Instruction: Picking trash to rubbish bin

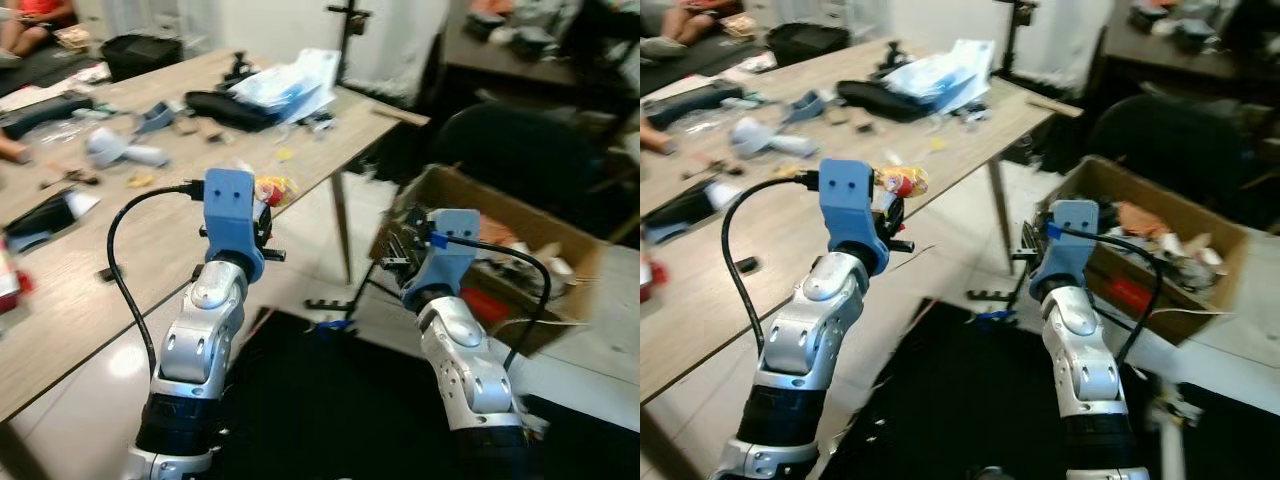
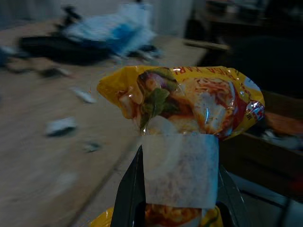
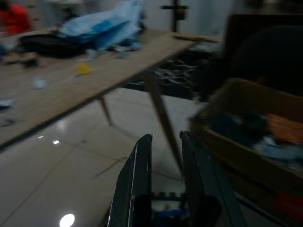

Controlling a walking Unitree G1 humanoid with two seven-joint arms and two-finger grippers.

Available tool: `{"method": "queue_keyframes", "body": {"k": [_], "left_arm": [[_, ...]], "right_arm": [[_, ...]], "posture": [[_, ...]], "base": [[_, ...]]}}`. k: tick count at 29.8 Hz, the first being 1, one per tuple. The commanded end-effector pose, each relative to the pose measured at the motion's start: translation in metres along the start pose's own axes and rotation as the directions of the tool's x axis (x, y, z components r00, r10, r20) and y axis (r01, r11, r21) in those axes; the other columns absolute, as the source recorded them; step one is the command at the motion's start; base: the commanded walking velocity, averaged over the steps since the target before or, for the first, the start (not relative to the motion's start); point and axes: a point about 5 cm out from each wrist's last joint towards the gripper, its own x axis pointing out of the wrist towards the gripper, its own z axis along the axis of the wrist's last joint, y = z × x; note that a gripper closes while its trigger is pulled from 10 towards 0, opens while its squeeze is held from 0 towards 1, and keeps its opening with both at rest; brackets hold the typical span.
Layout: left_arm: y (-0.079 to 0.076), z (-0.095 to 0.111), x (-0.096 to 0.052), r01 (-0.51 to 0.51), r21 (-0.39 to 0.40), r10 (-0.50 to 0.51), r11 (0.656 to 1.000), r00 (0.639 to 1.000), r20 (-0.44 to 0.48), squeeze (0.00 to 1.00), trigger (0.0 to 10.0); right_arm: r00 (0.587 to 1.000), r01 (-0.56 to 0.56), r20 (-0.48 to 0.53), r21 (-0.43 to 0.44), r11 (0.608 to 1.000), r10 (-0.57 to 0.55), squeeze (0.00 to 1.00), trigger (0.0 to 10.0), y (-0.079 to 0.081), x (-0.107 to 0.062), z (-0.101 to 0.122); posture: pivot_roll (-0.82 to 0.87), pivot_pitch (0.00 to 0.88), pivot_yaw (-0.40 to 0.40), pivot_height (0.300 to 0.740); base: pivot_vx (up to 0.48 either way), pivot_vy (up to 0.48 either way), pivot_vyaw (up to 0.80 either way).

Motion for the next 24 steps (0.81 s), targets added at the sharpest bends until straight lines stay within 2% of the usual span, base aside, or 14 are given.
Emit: {"method": "queue_keyframes", "body": {"k": [1,6,8,10,12,18,19,20,22,24], "left_arm": [[-0.001,-0.003,-0.001,0.019,0.005,-0.018,1.0,0.999,-0.026,0.0,10.0],[0.001,-0.01,-0.007,0.027,-0.012,-0.028,1.0,0.998,-0.056,0.0,10.0],[0.006,-0.014,-0.008,-0.023,-0.009,0.022,1.0,0.997,-0.079,0.0,10.0],[0.011,-0.014,-0.011,-0.046,-0.001,0.046,0.999,0.997,-0.064,0.0,10.0],[0.013,-0.015,-0.014,-0.066,-0.048,0.063,0.997,0.996,-0.068,0.0,10.0],[0.012,-0.017,-0.021,-0.058,-0.043,0.056,0.997,0.997,-0.053,0.0,10.0],[0.011,-0.02,-0.022,-0.056,-0.081,0.048,0.995,0.995,-0.088,0.0,10.0],[0.011,-0.02,-0.022,-0.056,-0.081,0.048,0.995,0.995,-0.088,0.0,10.0],[0.009,-0.021,-0.022,-0.038,-0.015,0.037,0.999,0.994,-0.099,0.0,10.0],[0.009,-0.021,-0.022,-0.039,0.003,0.039,0.999,0.995,-0.093,0.0,10.0]], "right_arm": [[0.999,0.0,-0.037,0.017,1.0,0.001,0.0,10.0,0.0,0.0,-0.007],[0.999,-0.005,-0.039,0.038,0.999,0.006,0.0,10.0,0.002,-0.002,-0.01],[0.999,-0.002,-0.043,0.046,0.999,0.004,0.0,10.0,0.001,-0.002,-0.012],[0.999,0.003,-0.05,0.049,0.999,0.0,0.0,10.0,0.0,-0.004,-0.013],[0.999,0.007,-0.051,0.052,0.999,-0.004,0.0,10.0,-0.001,-0.004,-0.013],[0.998,0.006,-0.055,0.05,0.999,-0.003,0.0,10.0,-0.002,-0.005,-0.014],[0.998,0.004,-0.057,0.046,0.999,-0.001,0.0,10.0,-0.002,-0.005,-0.014],[0.998,0.004,-0.057,0.046,0.999,-0.001,0.0,10.0,-0.002,-0.005,-0.014],[0.999,0.001,-0.046,0.057,0.998,0.002,0.0,10.0,-0.003,-0.004,-0.013],[0.999,-0.01,-0.043,0.049,0.999,0.012,0.0,10.0,-0.002,-0.003,-0.012]], "posture": [[0.14,0.146,-0.061,0.74],[0.14,0.149,-0.057,0.74],[0.14,0.149,-0.057,0.74],[0.15,0.152,-0.05,0.74],[0.15,0.152,-0.05,0.74],[0.15,0.152,-0.051,0.74],[0.15,0.152,-0.051,0.74],[0.15,0.152,-0.051,0.74],[0.15,0.142,-0.066,0.74],[0.15,0.143,-0.068,0.74]], "base": [[0.0,0.0,-0.8],[0.0,0.0,-0.8],[0.0,0.0,-0.8],[0.0,0.0,-0.8],[0.0,0.0,-0.8],[0.0,0.0,-0.8],[0.0,0.0,-0.8],[0.0,0.0,-0.8],[0.0,0.0,-0.67],[0.0,0.0,-0.27]]}}
